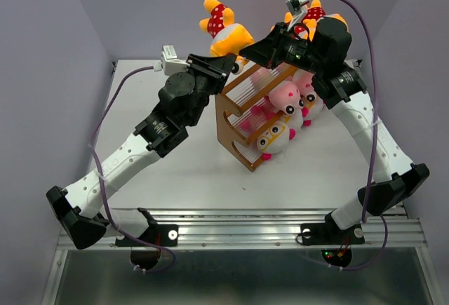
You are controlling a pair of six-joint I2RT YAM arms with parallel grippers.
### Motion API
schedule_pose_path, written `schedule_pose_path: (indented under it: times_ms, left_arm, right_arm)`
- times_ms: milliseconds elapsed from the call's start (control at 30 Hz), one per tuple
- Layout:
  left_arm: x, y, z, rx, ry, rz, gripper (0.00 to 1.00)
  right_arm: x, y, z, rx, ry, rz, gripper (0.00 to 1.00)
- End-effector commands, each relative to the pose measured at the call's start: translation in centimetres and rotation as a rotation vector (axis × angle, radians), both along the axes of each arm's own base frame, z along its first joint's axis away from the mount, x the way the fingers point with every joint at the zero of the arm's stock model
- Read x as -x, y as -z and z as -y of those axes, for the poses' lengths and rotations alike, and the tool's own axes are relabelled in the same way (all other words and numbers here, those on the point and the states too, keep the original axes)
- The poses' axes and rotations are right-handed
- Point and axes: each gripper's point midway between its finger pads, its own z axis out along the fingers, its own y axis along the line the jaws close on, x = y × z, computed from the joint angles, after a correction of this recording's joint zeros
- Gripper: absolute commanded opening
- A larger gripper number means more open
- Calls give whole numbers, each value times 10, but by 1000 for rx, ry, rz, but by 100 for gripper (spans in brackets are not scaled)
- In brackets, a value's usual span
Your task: Place and organize the stuffed toys onto the shelf
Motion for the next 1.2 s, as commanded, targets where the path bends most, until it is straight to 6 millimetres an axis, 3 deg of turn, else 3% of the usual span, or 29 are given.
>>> schedule_pose_path:
  times_ms: [0,67,167,267,367,467,567,800,933,1167]
  left_arm:
    - [22,-20,-11,-55,32,135,44]
    - [30,-24,-22,-121,26,215,64]
    - [41,-31,-35,-186,23,329,75]
    - [62,-39,-57,-275,79,507,79]
    - [69,-36,-68,-341,151,560,86]
    - [56,-36,-91,-418,126,579,87]
    - [58,-42,-88,-467,226,678,91]
    - [59,-55,-70,-584,345,860,94]
    - [60,-57,-63,-641,384,930,94]
    - [72,-46,-44,-583,531,978,94]
  right_arm:
    - [19,-58,15,-38,26,235,1]
    - [20,-56,20,-17,34,262,1]
    - [28,-60,37,7,37,313,1]
    - [37,-48,54,61,-2,349,1]
    - [42,-43,72,92,-33,365,1]
    - [58,-32,69,110,-168,349,1]
    - [79,-17,62,109,-338,296,1]
    - [97,3,58,85,-476,221,1]
    - [109,4,59,68,-534,214,1]
    - [118,0,57,49,-587,228,1]
